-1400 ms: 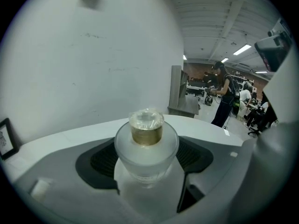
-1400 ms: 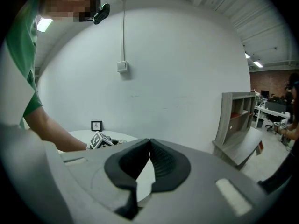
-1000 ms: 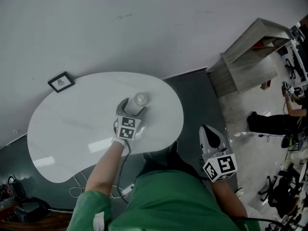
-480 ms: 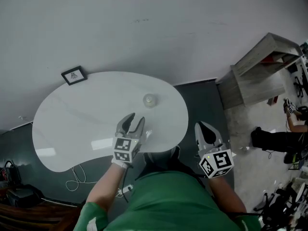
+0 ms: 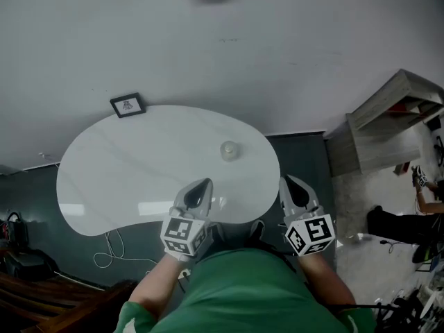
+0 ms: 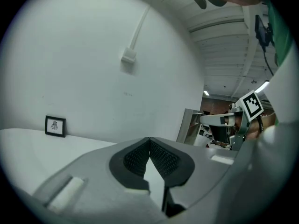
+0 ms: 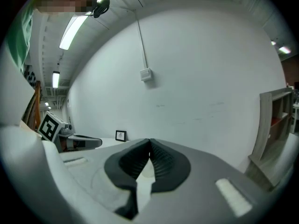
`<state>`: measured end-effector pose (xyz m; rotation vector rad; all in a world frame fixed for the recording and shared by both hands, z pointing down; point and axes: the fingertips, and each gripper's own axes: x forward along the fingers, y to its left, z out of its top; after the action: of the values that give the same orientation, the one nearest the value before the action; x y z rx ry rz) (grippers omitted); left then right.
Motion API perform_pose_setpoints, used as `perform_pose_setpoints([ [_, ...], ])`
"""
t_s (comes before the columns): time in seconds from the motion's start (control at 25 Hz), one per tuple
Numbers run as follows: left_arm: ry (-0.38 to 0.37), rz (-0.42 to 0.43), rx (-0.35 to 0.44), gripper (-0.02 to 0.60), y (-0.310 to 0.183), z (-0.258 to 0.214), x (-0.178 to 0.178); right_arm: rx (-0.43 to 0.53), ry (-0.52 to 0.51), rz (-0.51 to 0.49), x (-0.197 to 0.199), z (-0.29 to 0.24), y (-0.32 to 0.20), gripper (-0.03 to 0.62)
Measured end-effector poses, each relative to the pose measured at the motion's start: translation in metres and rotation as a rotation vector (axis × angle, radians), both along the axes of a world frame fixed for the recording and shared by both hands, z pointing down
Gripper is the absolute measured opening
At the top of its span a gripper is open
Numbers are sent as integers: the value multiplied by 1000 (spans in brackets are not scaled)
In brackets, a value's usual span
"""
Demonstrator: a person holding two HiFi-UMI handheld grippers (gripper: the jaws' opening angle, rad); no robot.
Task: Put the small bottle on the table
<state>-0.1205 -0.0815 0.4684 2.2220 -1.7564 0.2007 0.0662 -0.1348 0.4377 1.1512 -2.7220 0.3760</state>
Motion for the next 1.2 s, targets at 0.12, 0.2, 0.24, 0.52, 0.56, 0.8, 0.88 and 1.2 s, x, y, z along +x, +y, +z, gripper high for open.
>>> perform_pose_setpoints([
  [0.12, 2, -5, 17, 9, 9, -10, 1, 20, -3, -28, -6, -4, 0, 2],
  [0.2, 11, -29, 16, 9, 15, -13, -2, 33, 2, -50, -12, -6, 1, 2],
  [0.24, 14, -45, 15, 9, 17, -14, -4, 39, 3, -61, -15, -7, 1, 2],
  [0.52, -23, -143, 65, 11, 20, -33, -26, 86, -24, -113, -33, -23, -1, 2],
  [0.56, -27, -154, 75, 11, 19, -37, -30, 92, -27, -118, -35, -25, -1, 2],
  [0.8, -22, -182, 106, 11, 14, -55, -41, 120, -39, -135, -40, -35, -8, 2],
  [0.88, -30, -181, 109, 11, 13, -56, -40, 126, -43, -133, -39, -36, -10, 2],
  [1.2, -31, -174, 92, 11, 12, -49, -33, 130, -43, -127, -30, -36, -13, 2],
])
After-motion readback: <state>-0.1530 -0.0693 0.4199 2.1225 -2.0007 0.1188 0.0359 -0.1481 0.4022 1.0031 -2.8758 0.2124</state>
